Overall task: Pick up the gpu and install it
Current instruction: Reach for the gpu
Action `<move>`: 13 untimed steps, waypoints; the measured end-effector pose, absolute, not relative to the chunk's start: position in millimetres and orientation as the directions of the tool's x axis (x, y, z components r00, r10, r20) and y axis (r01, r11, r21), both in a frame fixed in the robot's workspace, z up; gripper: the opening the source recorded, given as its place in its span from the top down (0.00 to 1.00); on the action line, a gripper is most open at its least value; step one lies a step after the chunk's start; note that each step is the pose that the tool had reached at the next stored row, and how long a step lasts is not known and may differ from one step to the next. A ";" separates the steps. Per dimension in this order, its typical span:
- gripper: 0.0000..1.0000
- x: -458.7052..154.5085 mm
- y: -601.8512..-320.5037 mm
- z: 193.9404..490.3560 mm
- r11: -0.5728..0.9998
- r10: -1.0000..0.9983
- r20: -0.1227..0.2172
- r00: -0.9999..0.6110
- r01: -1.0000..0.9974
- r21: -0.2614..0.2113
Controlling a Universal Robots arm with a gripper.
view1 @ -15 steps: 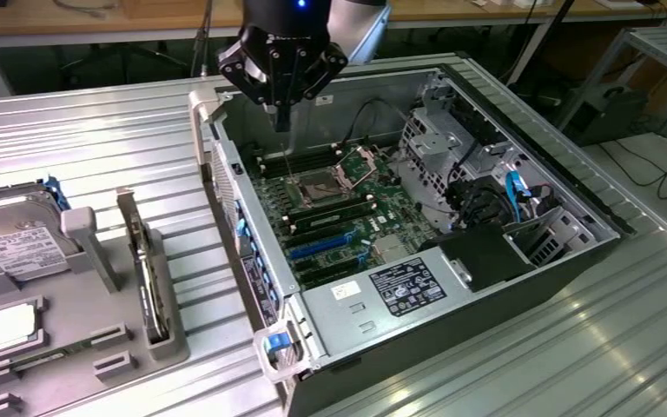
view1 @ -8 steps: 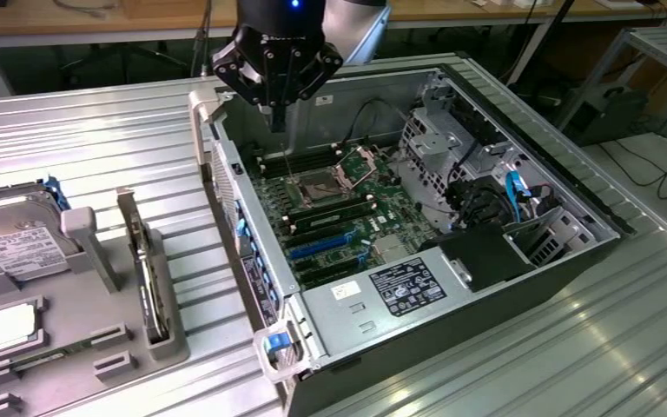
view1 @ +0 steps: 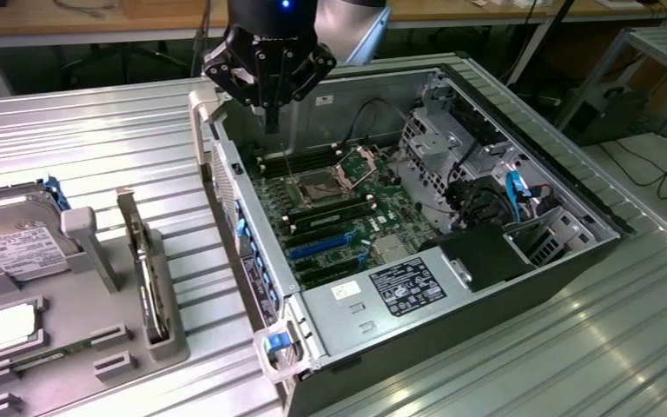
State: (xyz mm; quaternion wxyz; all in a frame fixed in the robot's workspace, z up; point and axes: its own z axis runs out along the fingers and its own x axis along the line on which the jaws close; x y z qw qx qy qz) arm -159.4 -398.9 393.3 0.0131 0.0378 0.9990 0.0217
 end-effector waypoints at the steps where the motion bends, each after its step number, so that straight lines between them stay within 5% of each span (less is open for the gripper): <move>1: 0.89 -160.2 -398.9 393.3 0.996 0.076 -0.024 -0.997 0.075 0.044; 13: 0.89 -173.2 -399.3 393.3 0.997 0.063 -0.025 -0.998 0.062 0.044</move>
